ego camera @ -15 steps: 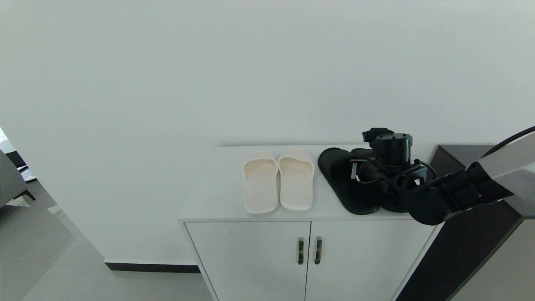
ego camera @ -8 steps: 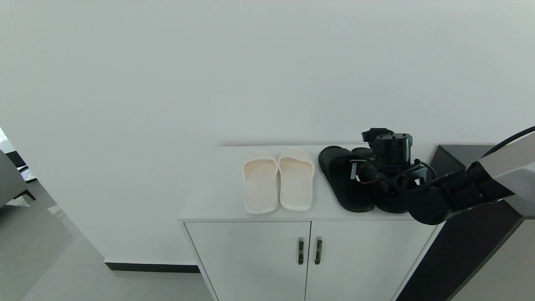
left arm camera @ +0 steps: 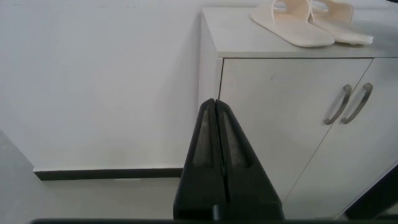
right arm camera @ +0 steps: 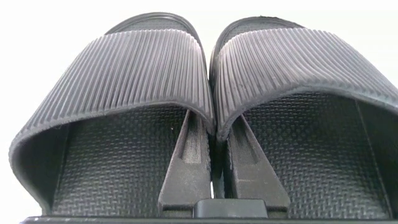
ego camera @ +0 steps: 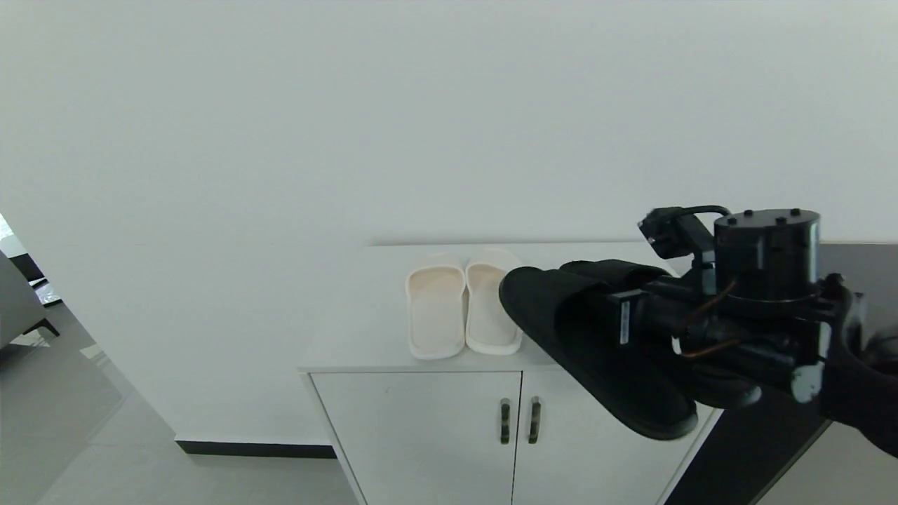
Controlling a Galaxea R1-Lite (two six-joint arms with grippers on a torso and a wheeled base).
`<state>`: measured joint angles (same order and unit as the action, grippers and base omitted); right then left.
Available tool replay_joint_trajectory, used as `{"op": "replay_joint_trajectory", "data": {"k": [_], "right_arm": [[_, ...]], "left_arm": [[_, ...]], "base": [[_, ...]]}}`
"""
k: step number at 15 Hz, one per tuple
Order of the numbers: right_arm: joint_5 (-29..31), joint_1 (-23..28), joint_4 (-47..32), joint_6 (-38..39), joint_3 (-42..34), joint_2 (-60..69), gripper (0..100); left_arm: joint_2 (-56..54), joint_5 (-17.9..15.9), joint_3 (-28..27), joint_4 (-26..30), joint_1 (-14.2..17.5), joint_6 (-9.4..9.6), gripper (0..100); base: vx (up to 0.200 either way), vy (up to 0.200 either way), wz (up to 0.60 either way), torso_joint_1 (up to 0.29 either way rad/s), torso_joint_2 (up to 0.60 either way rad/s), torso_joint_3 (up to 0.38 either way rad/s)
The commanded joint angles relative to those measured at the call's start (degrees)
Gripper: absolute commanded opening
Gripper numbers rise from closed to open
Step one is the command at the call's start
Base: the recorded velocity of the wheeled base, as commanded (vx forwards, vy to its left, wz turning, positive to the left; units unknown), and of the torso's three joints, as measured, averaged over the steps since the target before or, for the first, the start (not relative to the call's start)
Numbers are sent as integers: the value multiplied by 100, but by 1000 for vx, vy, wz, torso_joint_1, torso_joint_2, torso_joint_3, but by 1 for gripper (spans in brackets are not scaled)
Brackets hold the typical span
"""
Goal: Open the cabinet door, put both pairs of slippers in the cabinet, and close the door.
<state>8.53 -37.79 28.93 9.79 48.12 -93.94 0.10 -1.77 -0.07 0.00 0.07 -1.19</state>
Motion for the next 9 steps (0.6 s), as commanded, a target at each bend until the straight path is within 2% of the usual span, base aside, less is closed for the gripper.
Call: {"op": "replay_joint_trajectory", "data": {"k": [1,3,4,5,9], "right_arm": [[-133,-809,-239,32,-821,1299,0],[-264,-1116,-230,49,-1296,1730,0],[-511,-1134,-230,120,-1516,1879,0],[-792,-1143,-239,199,-1595,1888,0],[-845,-1152,-203,296,-1621,1554,0]], "left_arm": [[-1,1,-1,0,1,-4,0],[-1,1,-1,0,1,-4,0],[-1,1,-1,0,1,-4,0],[-1,1,-1,0,1,-4,0],[-1,-8,-1,0,1,-4,0]], "base": [[0,0,0,0,0,0],[0,0,0,0,0,0],[0,0,0,0,0,0],[0,0,0,0,0,0],[0,0,0,0,0,0]]}}
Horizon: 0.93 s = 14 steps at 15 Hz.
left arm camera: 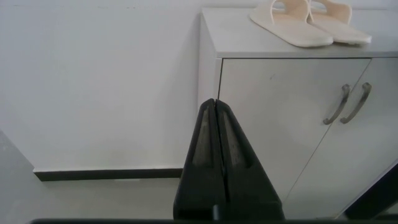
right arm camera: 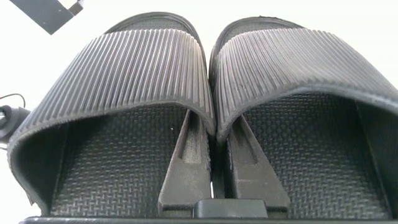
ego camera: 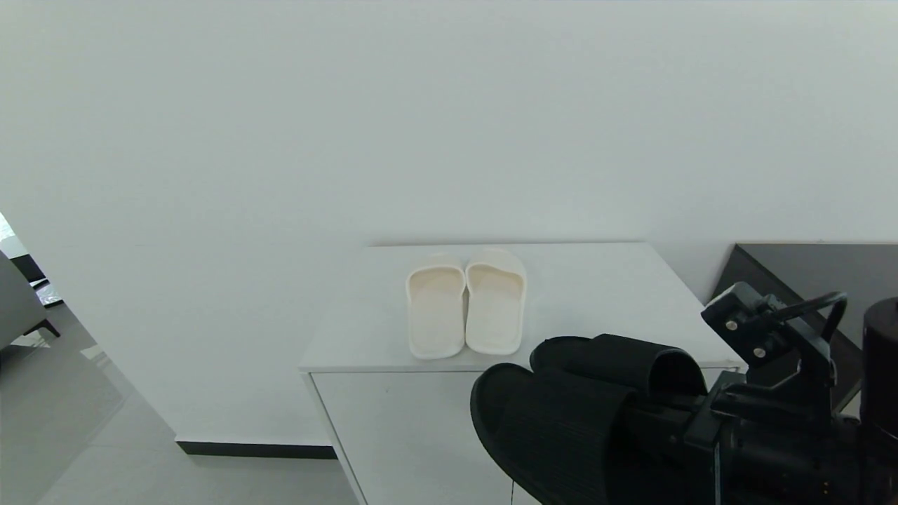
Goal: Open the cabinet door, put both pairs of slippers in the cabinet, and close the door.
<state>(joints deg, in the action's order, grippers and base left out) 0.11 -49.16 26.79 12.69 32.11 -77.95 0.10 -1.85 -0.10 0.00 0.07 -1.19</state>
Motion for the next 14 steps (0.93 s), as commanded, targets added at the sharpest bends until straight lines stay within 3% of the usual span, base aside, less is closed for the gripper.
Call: {"op": "replay_joint_trajectory", "data": {"k": [1,10,14], "right_arm": [[-2,-14,10,5,-21,-45,0],[-248,3,19,5,-232,69,0],[-301,21,238,14,-355,16,0]], "left_arm": [[-1,1,1,0,1,-4,0],[-1,-26,1,0,1,23,0],[-1,-26,1,9,1,23,0]], "base": [[0,0,0,0,0,0],[-200,0,0,2,1,3],[0,0,0,0,0,0]]}}
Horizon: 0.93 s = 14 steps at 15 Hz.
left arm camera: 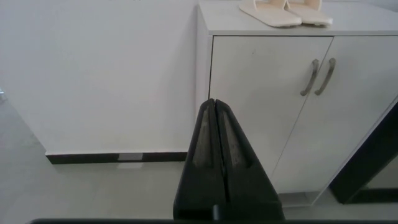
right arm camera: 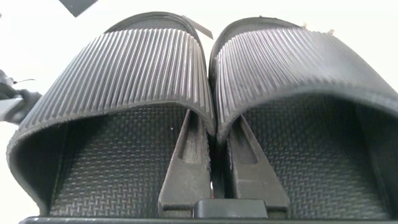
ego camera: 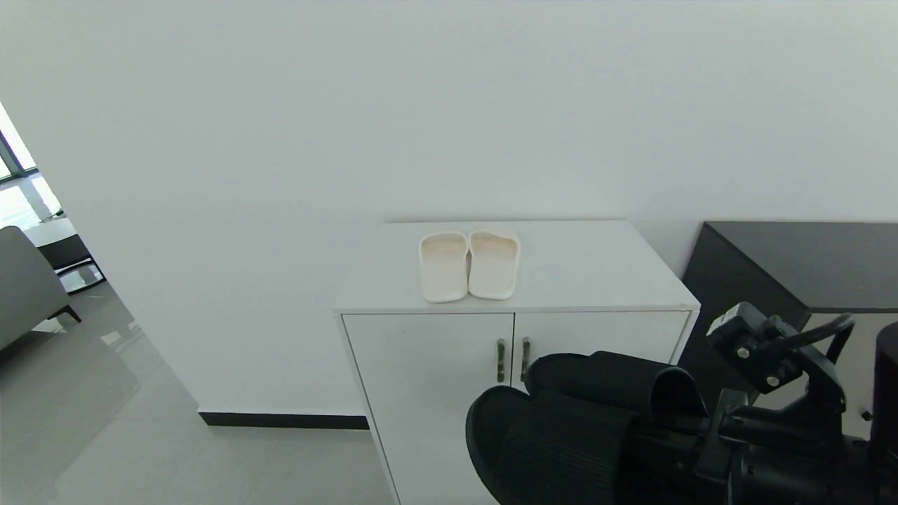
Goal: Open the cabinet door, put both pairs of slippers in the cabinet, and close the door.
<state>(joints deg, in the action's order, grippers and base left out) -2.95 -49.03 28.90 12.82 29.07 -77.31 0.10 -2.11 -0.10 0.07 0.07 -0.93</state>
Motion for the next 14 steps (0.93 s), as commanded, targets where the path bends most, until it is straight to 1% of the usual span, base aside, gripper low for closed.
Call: {"op": "replay_joint_trajectory", "data": {"k": [1,4,14], "right_arm": [[-13,16,72,1,-77,-56,0],[-65,16,300,-8,-156,-100,0],[-74,16,318,-43,-271,-109,0]], "left_arm": [[-1,0,1,1,1,-4,0],[-1,9,1,-7,1,-4,0],[-1,9,1,-7,1,-4,0]], "base": [[0,0,0,0,0,0],[0,0,0,0,0,0],[0,-200,0,0,3,5]]}}
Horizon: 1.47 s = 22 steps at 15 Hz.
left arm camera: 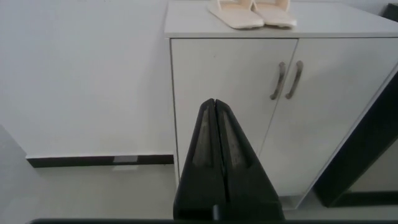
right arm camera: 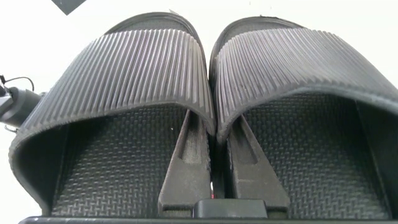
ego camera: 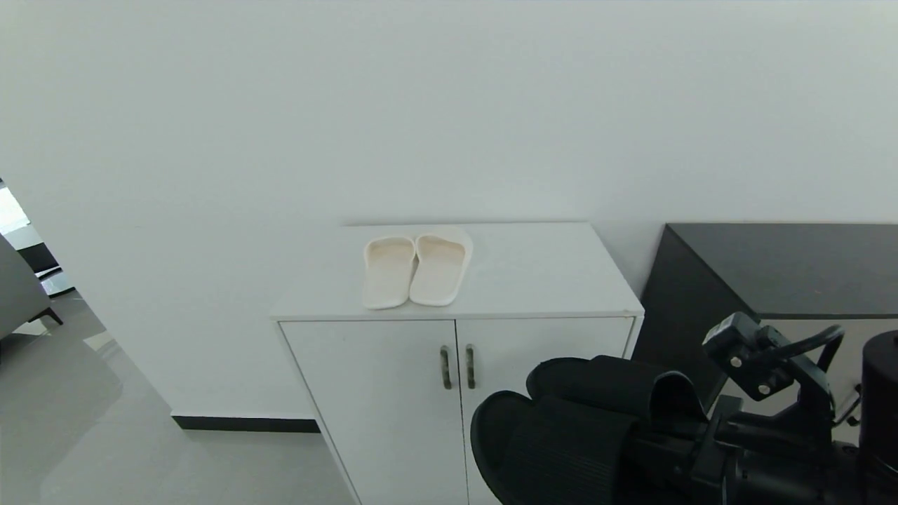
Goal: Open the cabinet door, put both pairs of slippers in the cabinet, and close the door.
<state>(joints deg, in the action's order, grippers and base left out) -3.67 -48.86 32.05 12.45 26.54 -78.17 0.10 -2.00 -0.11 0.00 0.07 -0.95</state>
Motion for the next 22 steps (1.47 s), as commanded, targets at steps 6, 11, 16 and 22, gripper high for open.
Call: {"op": "replay_joint_trajectory", "data": {"k": [6,11,16,22], "right_arm": [[-2,-1,3,-14,-52,-14,0],[-2,-1,3,-23,-61,3,0],[-2,-10,12,-32,-70,21,0],[-2,-27,100,-32,-114,73,0]], "left_arm": [[-1,7,2,0,1,7,0],[-1,7,11,0,1,-2,0],[-1,7,11,0,1,7,0],[-1,15,2,0,1,-2,0]], "base": [[0,0,0,0,0,0],[0,0,0,0,0,0],[0,0,0,-18,35,20],[0,0,0,-225,494,268]]}}
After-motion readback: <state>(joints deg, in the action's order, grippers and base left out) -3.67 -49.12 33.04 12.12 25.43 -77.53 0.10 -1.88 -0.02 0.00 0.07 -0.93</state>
